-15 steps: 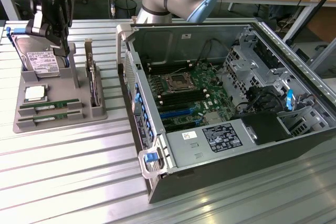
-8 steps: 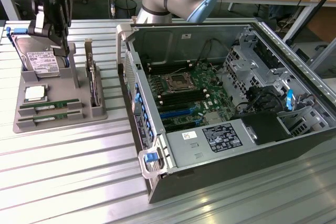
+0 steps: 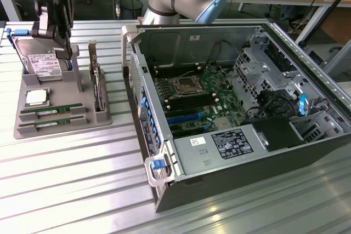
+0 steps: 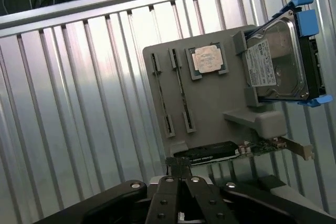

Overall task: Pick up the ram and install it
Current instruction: 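Pick up the ram and move it above insertion slot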

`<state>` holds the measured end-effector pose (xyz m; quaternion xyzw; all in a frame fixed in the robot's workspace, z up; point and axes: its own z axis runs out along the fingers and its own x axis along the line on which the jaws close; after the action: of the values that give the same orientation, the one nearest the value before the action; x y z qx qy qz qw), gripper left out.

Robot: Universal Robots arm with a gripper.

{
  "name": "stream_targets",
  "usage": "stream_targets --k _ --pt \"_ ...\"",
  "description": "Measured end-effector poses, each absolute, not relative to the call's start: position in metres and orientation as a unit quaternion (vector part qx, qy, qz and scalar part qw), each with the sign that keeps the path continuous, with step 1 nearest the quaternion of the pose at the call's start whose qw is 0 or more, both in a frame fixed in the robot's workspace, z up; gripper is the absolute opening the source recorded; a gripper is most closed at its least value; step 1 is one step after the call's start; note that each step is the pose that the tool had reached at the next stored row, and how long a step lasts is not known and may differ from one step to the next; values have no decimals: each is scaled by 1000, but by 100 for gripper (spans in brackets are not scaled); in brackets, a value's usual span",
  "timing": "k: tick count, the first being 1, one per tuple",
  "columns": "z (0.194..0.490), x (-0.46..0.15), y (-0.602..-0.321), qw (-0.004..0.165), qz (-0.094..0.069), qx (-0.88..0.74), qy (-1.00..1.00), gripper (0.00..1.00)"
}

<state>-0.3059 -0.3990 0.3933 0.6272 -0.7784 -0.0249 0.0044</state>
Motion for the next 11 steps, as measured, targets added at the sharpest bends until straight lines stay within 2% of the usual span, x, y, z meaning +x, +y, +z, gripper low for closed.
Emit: stream_targets --k 11 --pt "393 -306 -399 5 -25 661 -750 11"
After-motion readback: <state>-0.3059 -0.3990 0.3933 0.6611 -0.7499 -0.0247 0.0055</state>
